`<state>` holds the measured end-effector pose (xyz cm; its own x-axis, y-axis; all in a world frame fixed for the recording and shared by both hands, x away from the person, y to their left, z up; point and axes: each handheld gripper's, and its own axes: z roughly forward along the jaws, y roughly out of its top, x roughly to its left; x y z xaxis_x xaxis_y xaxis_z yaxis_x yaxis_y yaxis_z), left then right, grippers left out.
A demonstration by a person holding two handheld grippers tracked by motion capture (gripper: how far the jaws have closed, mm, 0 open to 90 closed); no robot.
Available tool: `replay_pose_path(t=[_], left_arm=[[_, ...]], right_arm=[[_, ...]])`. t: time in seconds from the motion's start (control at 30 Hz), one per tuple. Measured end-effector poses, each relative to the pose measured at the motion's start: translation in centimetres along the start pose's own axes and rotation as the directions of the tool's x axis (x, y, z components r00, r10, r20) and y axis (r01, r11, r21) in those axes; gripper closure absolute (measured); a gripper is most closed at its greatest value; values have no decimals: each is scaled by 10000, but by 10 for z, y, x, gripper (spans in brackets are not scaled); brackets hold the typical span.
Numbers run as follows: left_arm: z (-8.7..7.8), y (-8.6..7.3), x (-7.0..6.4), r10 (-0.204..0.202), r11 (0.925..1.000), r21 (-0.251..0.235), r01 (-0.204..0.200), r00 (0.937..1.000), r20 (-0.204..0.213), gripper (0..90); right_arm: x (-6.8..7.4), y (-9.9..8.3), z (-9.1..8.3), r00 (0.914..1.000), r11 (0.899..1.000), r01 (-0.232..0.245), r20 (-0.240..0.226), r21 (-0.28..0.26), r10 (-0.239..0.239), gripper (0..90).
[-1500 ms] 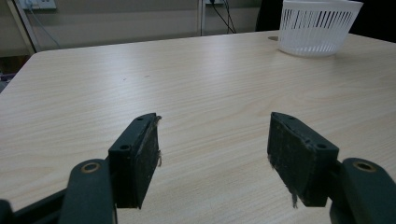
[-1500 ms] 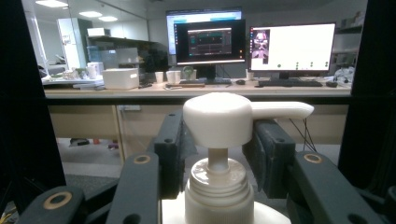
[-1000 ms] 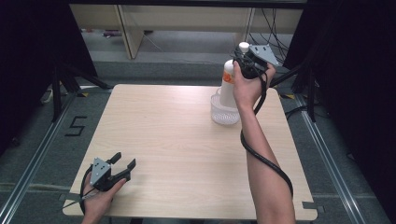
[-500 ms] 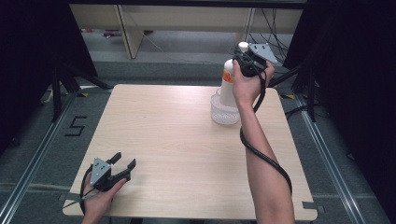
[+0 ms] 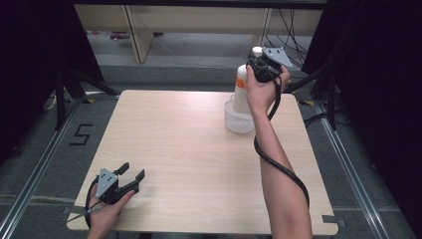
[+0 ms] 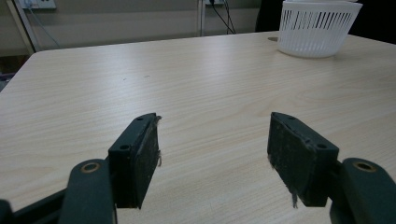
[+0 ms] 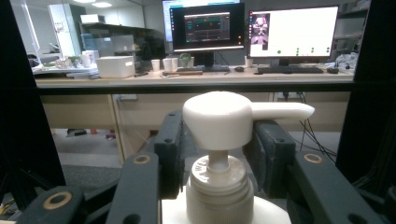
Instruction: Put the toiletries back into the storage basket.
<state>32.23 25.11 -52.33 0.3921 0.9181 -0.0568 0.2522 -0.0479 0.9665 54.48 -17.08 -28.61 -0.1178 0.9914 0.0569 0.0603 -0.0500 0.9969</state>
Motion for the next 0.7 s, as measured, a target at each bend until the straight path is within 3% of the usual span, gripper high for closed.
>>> replay_pose_path(t=[0.23,0.3,0.43,0.63,0.7], left_arm=[[0,0,0,31,10000,19,-31,10000,8,335],[0,0,0,73,10000,25,-73,10000,17,335],[0,0,0,63,10000,19,-63,10000,21,334],[0,0,0,54,10000,10,-54,10000,29,334],[0,0,0,56,10000,9,-56,10000,26,334]], right_arm=[[-1,-3,1,9999,9999,119,32,91,-120,599],[0,-4,1,10000,9998,-83,19,171,83,599],[-1,-6,3,9999,9998,141,-22,165,-141,599],[1,-11,4,10000,9994,-96,0,337,96,599],[1,-13,5,10000,9994,97,12,324,-97,599]])
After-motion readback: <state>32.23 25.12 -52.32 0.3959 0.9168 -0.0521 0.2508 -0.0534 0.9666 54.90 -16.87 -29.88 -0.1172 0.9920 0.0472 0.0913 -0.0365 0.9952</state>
